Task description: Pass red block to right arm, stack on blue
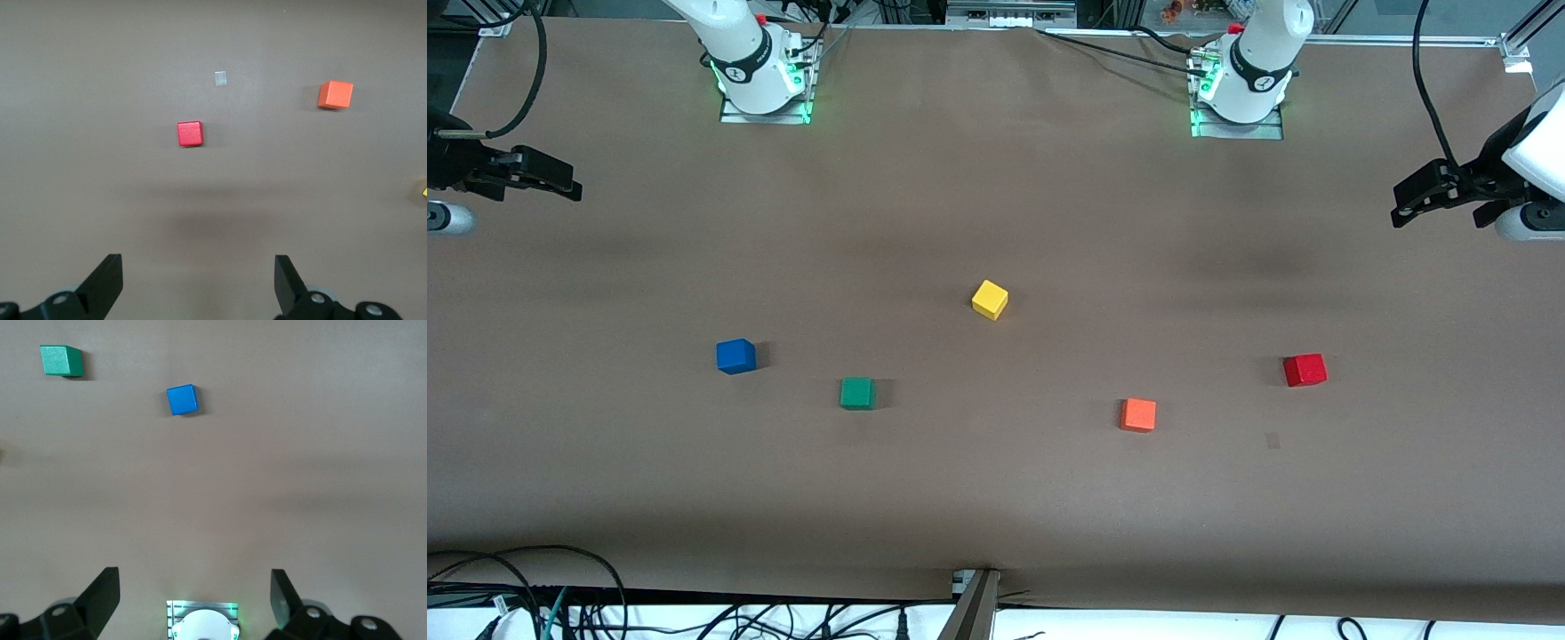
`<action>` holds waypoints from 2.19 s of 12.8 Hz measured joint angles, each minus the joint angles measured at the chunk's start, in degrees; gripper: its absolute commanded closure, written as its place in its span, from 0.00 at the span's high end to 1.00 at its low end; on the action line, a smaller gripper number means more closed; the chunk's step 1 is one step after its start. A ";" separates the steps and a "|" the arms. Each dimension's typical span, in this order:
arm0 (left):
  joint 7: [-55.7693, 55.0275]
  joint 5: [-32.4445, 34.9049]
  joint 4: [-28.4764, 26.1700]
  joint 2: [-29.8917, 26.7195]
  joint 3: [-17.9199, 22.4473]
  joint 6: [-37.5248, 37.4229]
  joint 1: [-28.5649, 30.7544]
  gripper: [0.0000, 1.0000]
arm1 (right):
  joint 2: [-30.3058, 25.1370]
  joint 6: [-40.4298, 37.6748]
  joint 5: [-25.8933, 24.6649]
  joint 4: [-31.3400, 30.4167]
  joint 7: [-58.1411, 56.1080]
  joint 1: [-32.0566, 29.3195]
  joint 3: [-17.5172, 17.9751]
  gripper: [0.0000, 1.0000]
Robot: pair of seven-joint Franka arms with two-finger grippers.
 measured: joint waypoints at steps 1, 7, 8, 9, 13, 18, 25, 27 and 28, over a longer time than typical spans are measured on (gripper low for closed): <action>0.00 0.00 0.00 -0.01 0.00 -0.01 0.00 1.00 | 0.00 0.02 0.00 0.00 0.00 0.00 0.00 1.00; 0.00 0.00 0.14 -0.03 0.00 -0.03 0.00 1.00 | 0.00 0.14 0.00 0.00 0.00 0.00 0.00 1.00; 0.00 0.00 0.14 -0.03 0.00 -0.03 0.00 1.00 | 0.00 0.15 0.00 0.00 0.00 0.00 0.00 1.00; 0.00 0.00 0.14 -0.03 0.00 -0.03 0.00 1.00 | 0.00 0.15 0.00 0.00 0.00 0.00 0.00 1.00; 0.00 0.00 0.14 -0.03 0.00 -0.03 0.00 1.00 | 0.00 0.16 0.00 0.00 0.00 0.00 0.00 1.00; -0.01 0.00 0.14 -0.03 0.00 -0.61 0.00 1.00 | 0.00 0.19 0.00 0.00 0.00 -0.02 -0.02 1.00; -1.02 -0.22 0.14 -0.03 -0.13 -1.16 -0.29 1.00 | 0.00 0.19 0.00 0.00 0.00 -0.17 -0.27 1.00; -1.92 -0.23 0.14 -0.03 -0.24 -1.18 -0.42 1.00 | 0.00 0.19 0.00 0.00 0.00 -0.17 -0.27 1.00; -2.12 -0.23 0.14 -0.03 -0.23 -1.21 -0.42 1.00 | 0.00 0.19 0.00 0.00 0.00 -0.17 -0.27 1.00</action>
